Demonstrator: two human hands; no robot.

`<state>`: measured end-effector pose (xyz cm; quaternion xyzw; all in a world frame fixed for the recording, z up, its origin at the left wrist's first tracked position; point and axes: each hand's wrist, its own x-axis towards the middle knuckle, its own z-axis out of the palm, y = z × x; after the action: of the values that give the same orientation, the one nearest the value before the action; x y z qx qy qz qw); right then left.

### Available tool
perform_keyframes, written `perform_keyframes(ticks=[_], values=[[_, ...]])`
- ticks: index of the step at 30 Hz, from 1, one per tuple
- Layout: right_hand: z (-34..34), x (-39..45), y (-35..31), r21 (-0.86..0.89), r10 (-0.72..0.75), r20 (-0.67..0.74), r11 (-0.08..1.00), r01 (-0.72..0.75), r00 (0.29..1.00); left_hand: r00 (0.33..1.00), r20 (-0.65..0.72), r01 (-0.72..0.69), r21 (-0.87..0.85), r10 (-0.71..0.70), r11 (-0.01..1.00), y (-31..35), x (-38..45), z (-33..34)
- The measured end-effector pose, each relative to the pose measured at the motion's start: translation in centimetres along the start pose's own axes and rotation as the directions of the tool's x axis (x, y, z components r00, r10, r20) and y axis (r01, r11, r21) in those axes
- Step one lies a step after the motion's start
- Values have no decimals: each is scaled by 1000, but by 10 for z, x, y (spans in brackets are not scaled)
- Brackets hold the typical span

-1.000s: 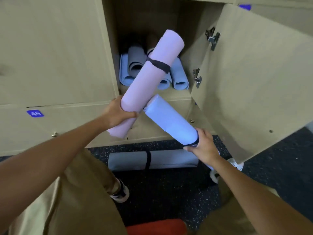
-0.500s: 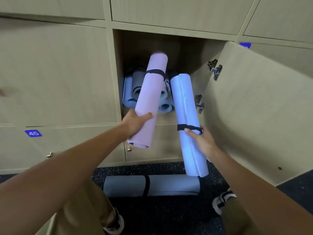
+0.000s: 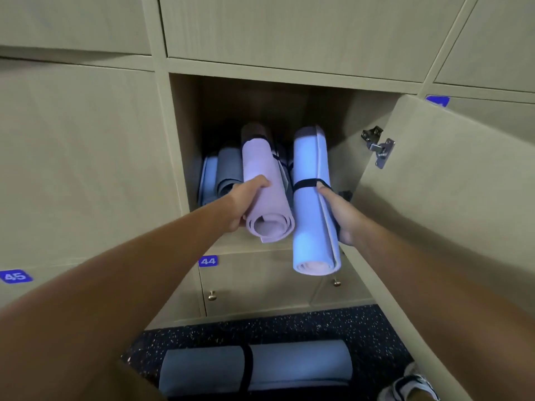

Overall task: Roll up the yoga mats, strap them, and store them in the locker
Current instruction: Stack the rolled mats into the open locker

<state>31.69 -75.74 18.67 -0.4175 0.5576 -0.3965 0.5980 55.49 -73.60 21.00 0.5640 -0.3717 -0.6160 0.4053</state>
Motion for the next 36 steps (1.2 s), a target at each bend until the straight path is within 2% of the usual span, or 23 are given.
perform_keyframes(ticks=[6,9,12,17,21,23,24,26,29,31,33,36], values=[[12,34,-23,-10,-120,86,993,121,989,976,-168,-125,100,141,987,32,35,11],[11,46,-23,11,-176,110,984,176,978,962,-171,-182,171,211,968,39,49,13],[8,52,-19,27,-141,155,990,139,978,960,-149,-203,207,236,957,40,61,18],[-5,65,-27,30,-181,1,983,180,984,919,-232,-242,302,318,922,49,75,18],[-15,77,-35,-10,-170,-43,986,169,985,880,-262,-290,362,396,886,53,85,12],[-12,80,-36,-71,-185,-79,981,180,979,841,-201,-358,488,502,796,48,87,11],[-11,82,-36,-98,-193,-109,978,183,975,799,-147,-401,592,583,699,45,85,12],[-9,91,-36,-191,-224,-141,962,196,964,693,35,-476,772,720,420,34,79,11],[-4,105,-33,-365,-255,-126,911,194,959,594,289,-522,848,750,87,18,69,1],[-5,114,-27,-447,-253,-125,878,173,959,557,369,-491,869,744,-63,10,66,-4],[-3,114,-24,-534,-250,-130,833,145,960,512,341,-457,885,788,-87,-2,64,-4],[-4,103,-18,-686,-337,-174,716,132,925,486,170,-465,881,857,89,-25,59,4]])
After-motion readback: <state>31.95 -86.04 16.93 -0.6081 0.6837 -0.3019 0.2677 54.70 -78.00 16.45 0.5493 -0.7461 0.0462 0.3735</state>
